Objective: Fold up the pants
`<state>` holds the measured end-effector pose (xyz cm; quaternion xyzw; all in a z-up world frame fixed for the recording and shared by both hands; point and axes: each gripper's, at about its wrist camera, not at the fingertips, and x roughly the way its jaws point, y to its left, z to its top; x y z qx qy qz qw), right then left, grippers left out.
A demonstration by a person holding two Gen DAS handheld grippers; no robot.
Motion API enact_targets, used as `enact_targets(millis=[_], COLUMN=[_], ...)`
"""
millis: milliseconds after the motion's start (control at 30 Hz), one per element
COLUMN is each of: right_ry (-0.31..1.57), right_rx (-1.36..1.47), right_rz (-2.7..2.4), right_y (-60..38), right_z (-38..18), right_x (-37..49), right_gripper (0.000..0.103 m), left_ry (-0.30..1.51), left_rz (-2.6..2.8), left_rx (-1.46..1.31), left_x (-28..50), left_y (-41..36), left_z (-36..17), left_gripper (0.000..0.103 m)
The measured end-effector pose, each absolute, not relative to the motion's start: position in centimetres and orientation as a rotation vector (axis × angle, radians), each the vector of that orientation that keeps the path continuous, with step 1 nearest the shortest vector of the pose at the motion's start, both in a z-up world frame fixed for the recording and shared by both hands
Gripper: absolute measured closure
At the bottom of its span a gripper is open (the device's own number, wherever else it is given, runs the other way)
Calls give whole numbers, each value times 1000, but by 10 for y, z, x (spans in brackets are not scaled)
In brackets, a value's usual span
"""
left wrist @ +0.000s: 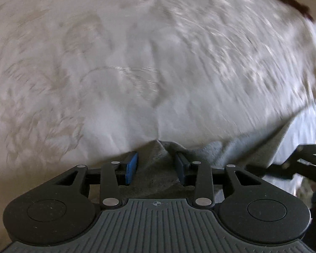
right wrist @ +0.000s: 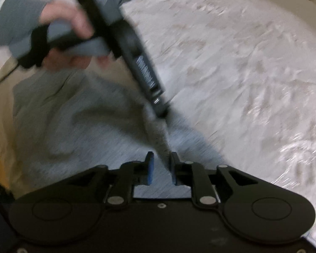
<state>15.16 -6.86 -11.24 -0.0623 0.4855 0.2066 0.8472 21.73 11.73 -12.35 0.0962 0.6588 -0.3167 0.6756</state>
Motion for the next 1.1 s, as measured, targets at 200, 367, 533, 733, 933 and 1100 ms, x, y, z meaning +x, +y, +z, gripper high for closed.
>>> enact_targets(millis=[200,367,533,733,933,1100], right_ry=[988,1054,1123,1138,1090,1107], right_rx=[-98,-148,-127,-125,-94,-157], right_rz=[334,371,465,493,484,511], right_y=[-98,-104,-102,-93,-99,-91], right_z=[-107,-126,-138,-139,-128,-129], right_x=[184,212,220,210,207,206], right_gripper=[79,78,77,77,68,65], left_ry=[1427,1415,1425,1421,1415,1411], left_rz=[-628,-601,-584,-568,-537,-524], left_rx=[192,173,127,100,84,76], left_x=[203,196,202,202,200,197], left_y=[126,130,140,144,152,155], left_z=[-119,-119,-118,-118,-115,-114], left_gripper=[66,65,65,64,64,64])
